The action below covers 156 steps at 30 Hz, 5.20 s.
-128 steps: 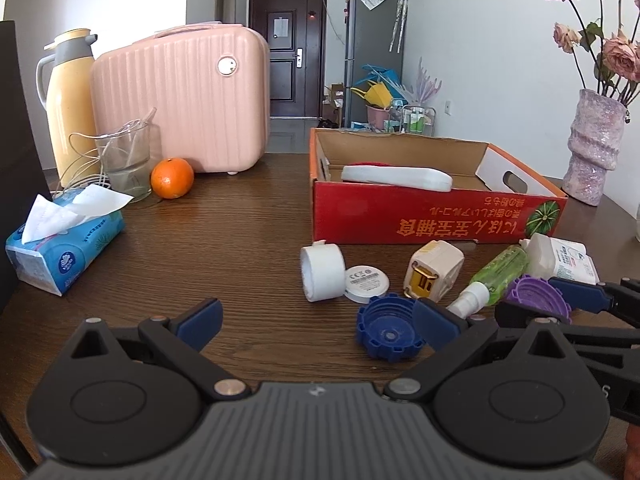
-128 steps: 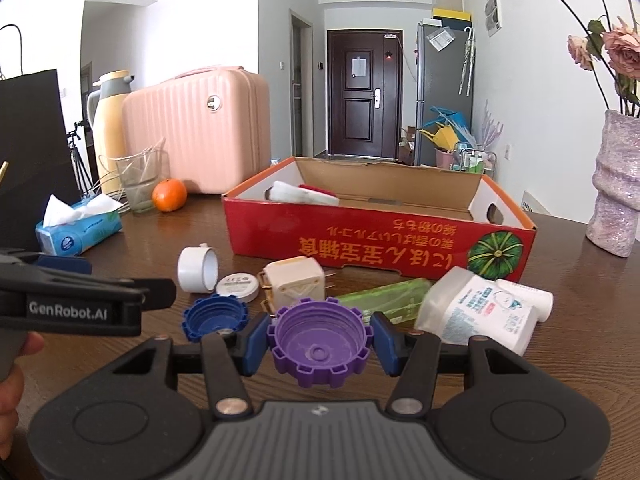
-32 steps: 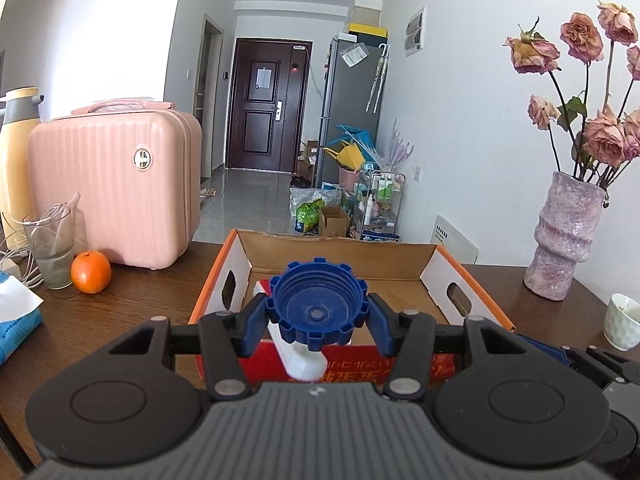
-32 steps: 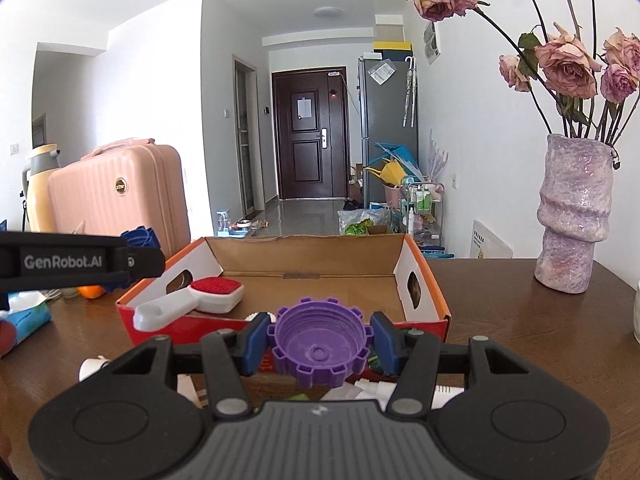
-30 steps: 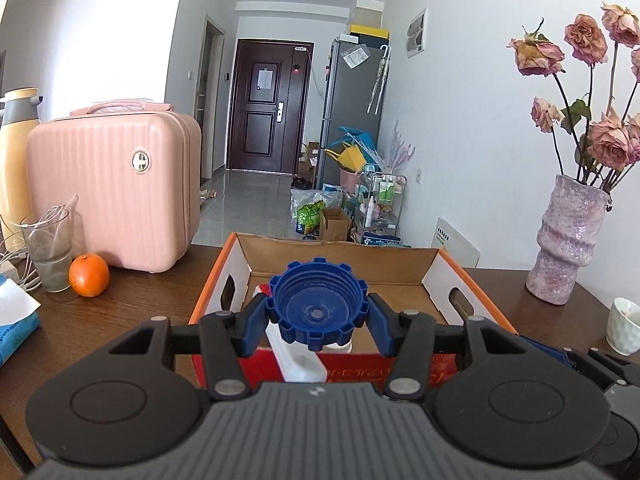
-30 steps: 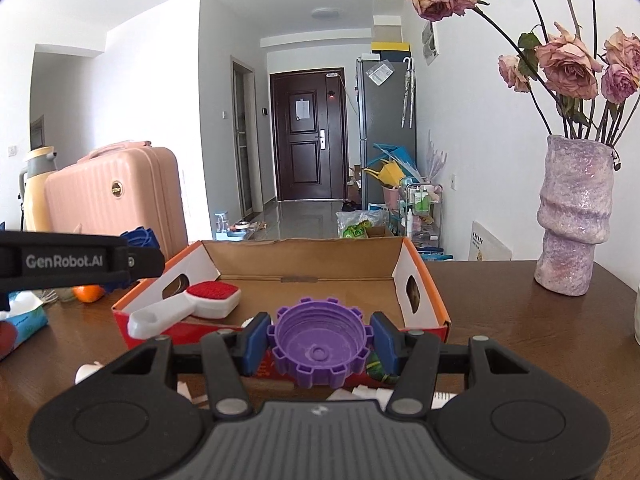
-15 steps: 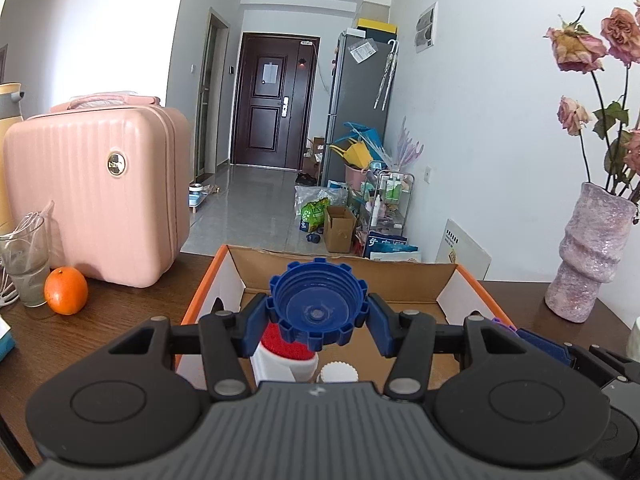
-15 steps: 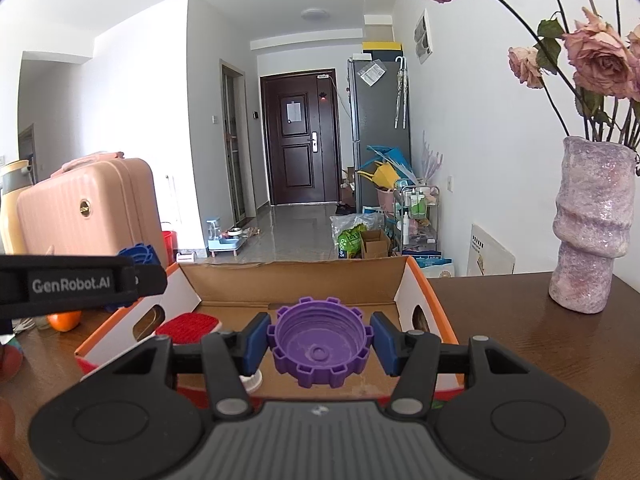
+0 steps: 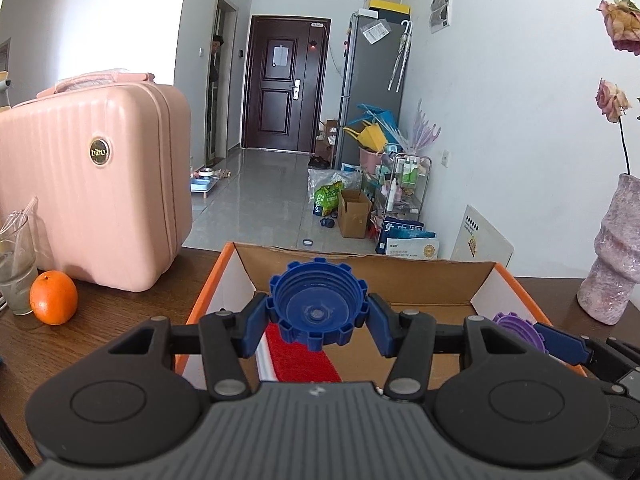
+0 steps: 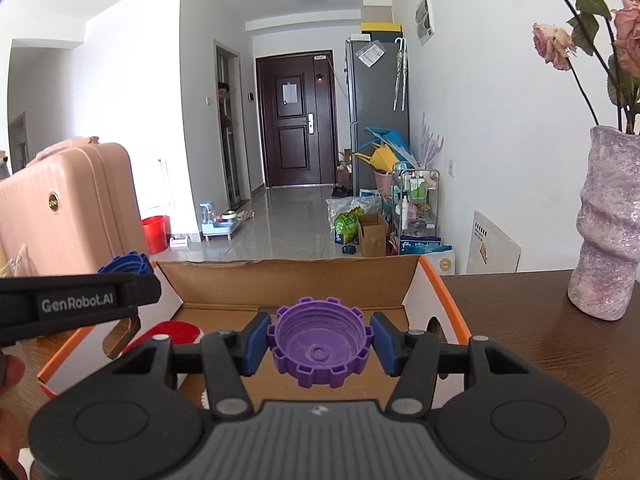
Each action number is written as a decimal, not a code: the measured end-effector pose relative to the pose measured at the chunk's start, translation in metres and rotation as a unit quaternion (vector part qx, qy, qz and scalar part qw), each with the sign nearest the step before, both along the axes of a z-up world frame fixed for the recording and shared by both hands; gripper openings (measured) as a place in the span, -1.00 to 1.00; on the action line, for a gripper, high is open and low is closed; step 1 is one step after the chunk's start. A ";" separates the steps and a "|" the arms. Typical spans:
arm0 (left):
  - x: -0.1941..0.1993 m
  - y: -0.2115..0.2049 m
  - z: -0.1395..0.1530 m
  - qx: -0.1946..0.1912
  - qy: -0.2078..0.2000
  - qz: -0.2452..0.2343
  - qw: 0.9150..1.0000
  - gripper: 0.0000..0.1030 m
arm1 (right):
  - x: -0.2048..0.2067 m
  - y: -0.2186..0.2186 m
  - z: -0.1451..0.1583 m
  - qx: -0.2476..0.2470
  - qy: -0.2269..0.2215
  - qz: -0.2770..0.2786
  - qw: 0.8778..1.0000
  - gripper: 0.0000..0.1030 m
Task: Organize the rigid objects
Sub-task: 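Open both tools to drop the caps into the red box, then withdraw both tools from the box back toward the table items, then reach the right tool to the white cotton-pad box and grasp it, then grasp the white tape roll with the left tool while the right tool holds the box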
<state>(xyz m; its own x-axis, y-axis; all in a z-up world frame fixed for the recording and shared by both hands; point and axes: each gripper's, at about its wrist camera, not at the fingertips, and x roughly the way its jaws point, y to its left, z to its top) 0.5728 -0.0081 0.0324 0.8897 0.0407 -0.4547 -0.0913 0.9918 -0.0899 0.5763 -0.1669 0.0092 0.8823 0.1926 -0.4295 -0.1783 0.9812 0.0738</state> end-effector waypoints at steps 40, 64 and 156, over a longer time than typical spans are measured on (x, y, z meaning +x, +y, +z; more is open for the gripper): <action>-0.100 0.027 0.004 0.013 -0.001 0.002 1.000 1.00 | -0.098 -0.024 -0.003 -0.025 -0.009 -0.010 1.000 1.00; -0.202 0.038 -0.028 0.023 0.038 0.000 0.999 1.00 | -0.195 -0.037 -0.026 -0.023 0.009 -0.015 1.000 1.00; -0.200 0.064 -0.042 0.003 0.056 0.025 0.998 1.00 | -0.171 -0.027 -0.032 0.019 0.004 -0.050 0.999 0.59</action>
